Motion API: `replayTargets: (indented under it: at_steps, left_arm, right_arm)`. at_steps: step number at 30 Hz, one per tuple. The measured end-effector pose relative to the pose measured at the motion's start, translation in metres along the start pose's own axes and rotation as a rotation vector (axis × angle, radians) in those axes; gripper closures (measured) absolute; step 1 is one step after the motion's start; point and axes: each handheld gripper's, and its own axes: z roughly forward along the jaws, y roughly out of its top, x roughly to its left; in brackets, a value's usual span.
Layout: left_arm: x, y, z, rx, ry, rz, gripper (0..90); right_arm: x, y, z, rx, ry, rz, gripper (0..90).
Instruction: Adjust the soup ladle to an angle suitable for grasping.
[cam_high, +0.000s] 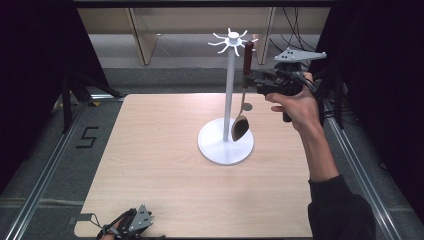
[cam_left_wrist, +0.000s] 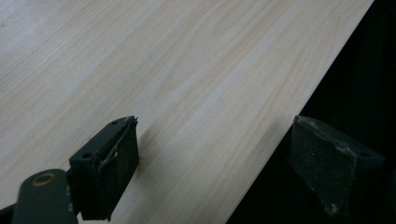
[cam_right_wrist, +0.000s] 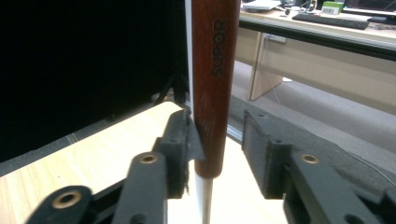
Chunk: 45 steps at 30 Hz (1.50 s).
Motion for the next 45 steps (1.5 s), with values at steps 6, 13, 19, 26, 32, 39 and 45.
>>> replayTargets:
  at_steps: [6, 13, 19, 26, 32, 39, 45]
  left_arm:
    - [-0.001, 0.000, 0.000, -0.001, 0.006, -0.004, 15.2]
    - [0.000, 0.000, 0.001, 0.001, 0.002, -0.001, 15.2]
    - [0.000, 0.000, 0.001, 0.003, 0.002, -0.002, 15.2]
    - [0.000, 0.000, 0.001, 0.004, 0.003, -0.005, 15.2]
    - [0.001, 0.000, 0.000, 0.014, 0.001, 0.006, 15.2]
    - [0.000, 0.000, 0.000, 0.014, 0.002, 0.008, 15.2]
    - [0.001, 0.000, 0.000, 0.013, 0.001, 0.008, 15.2]
  right_arm:
    - [-0.001, -0.012, -0.016, -0.037, -0.005, 0.034, 48.8]
    - [-0.002, -0.041, -0.033, -0.031, -0.001, 0.062, 41.8]
    - [-0.003, -0.066, -0.038, -0.026, -0.003, 0.090, 41.2]
    - [0.000, -0.088, -0.042, -0.024, -0.003, 0.089, 39.5]
    - [0.003, -0.099, -0.043, -0.025, -0.004, 0.069, 38.8]
    - [0.007, -0.108, -0.034, -0.007, 0.031, 0.061, 38.3]
    - [0.009, -0.114, -0.027, 0.023, 0.020, 0.073, 37.7]
